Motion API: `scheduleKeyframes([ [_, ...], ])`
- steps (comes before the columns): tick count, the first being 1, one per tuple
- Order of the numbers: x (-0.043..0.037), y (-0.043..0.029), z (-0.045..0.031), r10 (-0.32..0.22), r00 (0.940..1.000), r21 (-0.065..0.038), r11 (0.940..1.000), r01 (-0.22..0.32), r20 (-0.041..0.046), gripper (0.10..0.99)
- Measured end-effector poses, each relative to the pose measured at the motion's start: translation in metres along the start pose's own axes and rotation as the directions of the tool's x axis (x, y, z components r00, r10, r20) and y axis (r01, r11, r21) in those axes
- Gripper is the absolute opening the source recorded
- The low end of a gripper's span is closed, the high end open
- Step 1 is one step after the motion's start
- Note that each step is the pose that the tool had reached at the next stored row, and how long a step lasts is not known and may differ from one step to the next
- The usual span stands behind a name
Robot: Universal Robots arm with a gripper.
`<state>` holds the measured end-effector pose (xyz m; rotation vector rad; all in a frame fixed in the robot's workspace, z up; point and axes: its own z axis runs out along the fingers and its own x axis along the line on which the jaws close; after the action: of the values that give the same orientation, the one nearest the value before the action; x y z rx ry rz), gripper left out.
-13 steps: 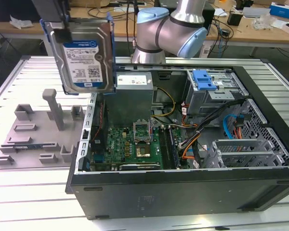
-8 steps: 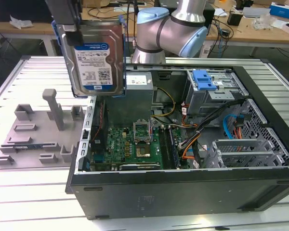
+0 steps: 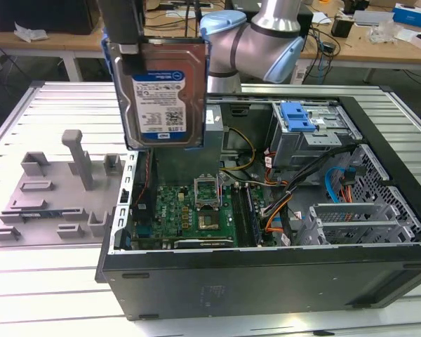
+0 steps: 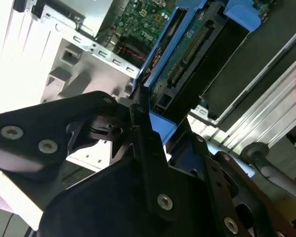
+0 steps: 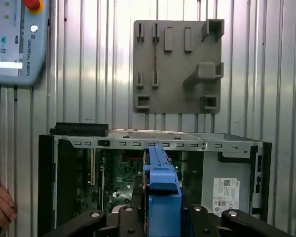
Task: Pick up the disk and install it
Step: 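Pick up the disk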
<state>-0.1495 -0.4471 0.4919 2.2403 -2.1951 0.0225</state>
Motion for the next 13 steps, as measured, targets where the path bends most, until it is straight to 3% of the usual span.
scheduleKeyframes([
  [4, 0.0113, -0.0169, 0.0002, 0.000, 1.0000, -0.001, 1.0000, 0.000, 0.0000, 0.365],
  [10, 0.0249, -0.0333, 0.0005, 0.000, 1.0000, -0.004, 1.0000, 0.000, 0.0003, 0.365],
  [13, 0.0324, -0.0449, 0.0007, 0.000, 1.0000, -0.008, 1.0000, 0.000, 0.0008, 0.365],
])
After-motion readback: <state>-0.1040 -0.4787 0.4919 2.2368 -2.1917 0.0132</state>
